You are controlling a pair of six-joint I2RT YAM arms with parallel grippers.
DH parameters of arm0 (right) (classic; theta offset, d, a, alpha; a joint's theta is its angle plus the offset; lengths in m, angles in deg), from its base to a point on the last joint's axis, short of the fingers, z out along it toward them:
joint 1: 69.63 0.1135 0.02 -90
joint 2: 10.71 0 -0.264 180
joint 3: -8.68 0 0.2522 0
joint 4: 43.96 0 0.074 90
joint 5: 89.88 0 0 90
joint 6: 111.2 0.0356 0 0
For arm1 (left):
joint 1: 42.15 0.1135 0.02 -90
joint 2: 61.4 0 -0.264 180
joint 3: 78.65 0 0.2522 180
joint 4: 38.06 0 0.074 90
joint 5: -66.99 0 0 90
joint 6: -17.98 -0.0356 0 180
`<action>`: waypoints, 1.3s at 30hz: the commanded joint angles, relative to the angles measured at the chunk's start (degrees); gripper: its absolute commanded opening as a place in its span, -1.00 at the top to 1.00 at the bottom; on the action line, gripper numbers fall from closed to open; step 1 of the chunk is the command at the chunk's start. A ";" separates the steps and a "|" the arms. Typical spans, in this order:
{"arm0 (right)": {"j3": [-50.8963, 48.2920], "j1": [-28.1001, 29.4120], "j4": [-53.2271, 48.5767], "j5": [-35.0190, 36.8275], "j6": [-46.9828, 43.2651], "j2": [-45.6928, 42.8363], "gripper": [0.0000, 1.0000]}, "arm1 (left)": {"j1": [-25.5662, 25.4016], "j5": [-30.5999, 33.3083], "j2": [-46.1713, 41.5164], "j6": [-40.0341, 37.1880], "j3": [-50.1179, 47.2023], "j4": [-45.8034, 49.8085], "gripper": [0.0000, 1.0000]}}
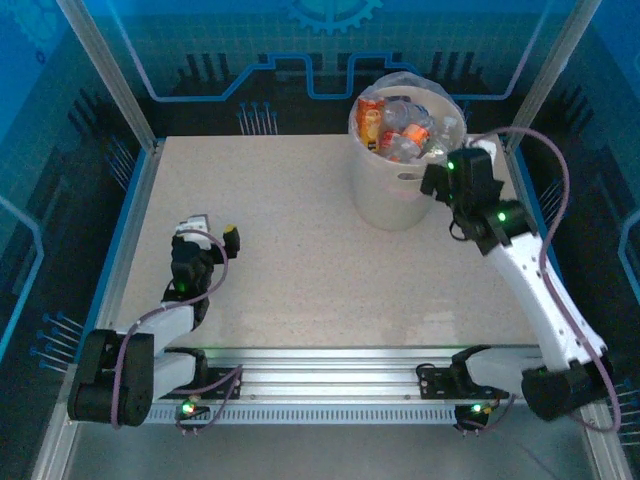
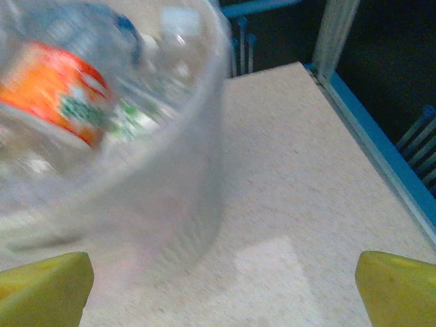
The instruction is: Put the plastic bottles in the bin
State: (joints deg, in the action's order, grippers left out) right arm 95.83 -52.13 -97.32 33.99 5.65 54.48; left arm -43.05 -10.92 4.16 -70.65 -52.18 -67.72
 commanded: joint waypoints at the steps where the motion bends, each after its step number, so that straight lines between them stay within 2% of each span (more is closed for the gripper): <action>1: -10.14 -2.59 4.60 -0.30 -3.12 -5.70 -0.99 | 0.69 -1.29 -1.27 0.80 -1.40 -3.46 -0.98; 6: -27.58 -5.74 19.59 -4.80 -10.96 -16.20 -0.99 | 0.73 -1.99 -1.14 1.72 -2.22 -4.60 -0.98; 9: -38.43 -7.59 32.88 -9.66 -16.89 -22.25 -0.99 | 0.72 -2.34 -1.25 2.06 -2.73 -5.09 -0.98; 13: -47.86 -10.78 42.57 -14.55 -18.40 -25.95 -0.99 | 0.75 -2.51 -1.40 1.67 -3.14 -5.58 -0.98; 20: -55.27 -16.85 51.00 -21.09 -17.88 -21.60 -0.99 | 0.73 -3.76 1.55 1.45 -3.38 -9.87 -0.98; 24: -57.66 -17.11 58.65 -22.55 -18.30 -17.69 -0.99 | 0.73 -4.19 5.46 1.33 -2.74 -13.60 -0.98; 38: -58.48 -17.50 74.24 -25.93 -20.76 -4.92 -0.99 | 0.91 -5.35 24.54 -0.26 2.50 -24.31 -0.98; 39: -58.31 -17.50 75.41 -26.26 -20.76 -3.58 -0.99 | 0.95 -5.92 23.07 0.01 3.83 -19.14 -0.98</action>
State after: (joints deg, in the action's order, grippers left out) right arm 38.15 -68.75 -28.86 9.51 -14.19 48.56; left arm -42.92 -14.65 26.83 -69.52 -51.07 -86.41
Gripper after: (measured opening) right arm 0.996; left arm 0.990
